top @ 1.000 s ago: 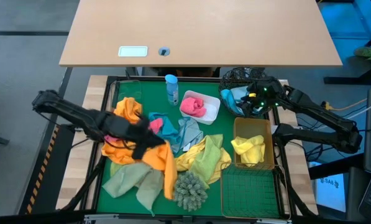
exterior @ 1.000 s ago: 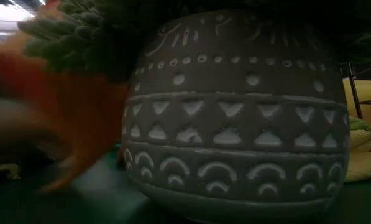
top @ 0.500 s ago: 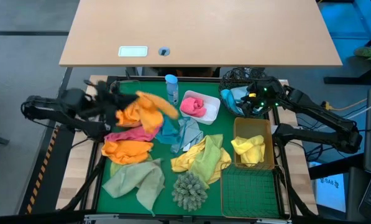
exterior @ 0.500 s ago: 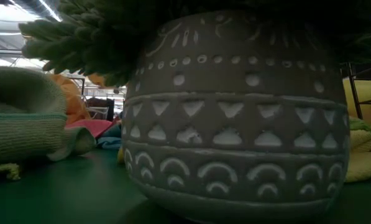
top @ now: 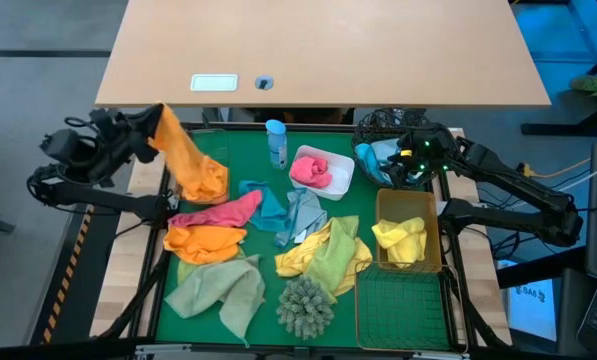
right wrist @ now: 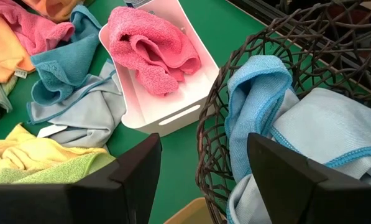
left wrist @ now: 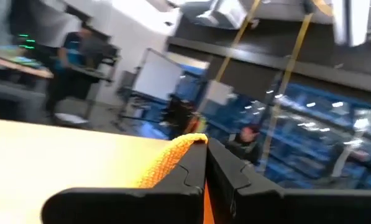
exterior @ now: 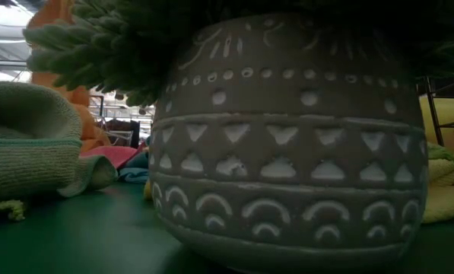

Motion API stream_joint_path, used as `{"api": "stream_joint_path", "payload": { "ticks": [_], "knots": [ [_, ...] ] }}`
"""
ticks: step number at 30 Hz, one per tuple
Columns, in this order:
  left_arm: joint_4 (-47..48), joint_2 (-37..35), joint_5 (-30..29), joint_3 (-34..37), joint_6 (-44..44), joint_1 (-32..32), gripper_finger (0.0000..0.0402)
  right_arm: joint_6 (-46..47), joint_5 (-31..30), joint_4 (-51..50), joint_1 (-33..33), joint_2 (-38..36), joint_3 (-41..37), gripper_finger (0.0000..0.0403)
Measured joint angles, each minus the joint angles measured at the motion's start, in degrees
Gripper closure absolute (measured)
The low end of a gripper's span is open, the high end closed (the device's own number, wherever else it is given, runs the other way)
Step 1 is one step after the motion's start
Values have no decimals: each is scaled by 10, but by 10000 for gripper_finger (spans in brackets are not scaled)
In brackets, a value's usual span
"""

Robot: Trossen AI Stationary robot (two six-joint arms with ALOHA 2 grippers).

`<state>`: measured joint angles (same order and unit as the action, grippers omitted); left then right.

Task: Sort microfiber towel by color & place in baskets
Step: Put the orange microfiber towel into the transparent bin

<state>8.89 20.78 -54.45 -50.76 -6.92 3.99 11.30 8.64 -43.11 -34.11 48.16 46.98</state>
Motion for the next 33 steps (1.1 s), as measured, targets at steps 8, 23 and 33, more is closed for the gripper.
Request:
{"api": "stream_joint_path", "payload": {
  "ticks": [8, 23, 33],
  "knots": [
    [26, 15, -20, 0, 0, 0, 402, -1, 0, 2, 0, 0, 0, 166],
    [212, 96, -79, 1, -153, -7, 401, -12, 0, 2, 0, 0, 0, 166],
    [384, 144, -55, 25, -350, -71, 401, -12, 0, 2, 0, 0, 0, 166]
  ]
}}
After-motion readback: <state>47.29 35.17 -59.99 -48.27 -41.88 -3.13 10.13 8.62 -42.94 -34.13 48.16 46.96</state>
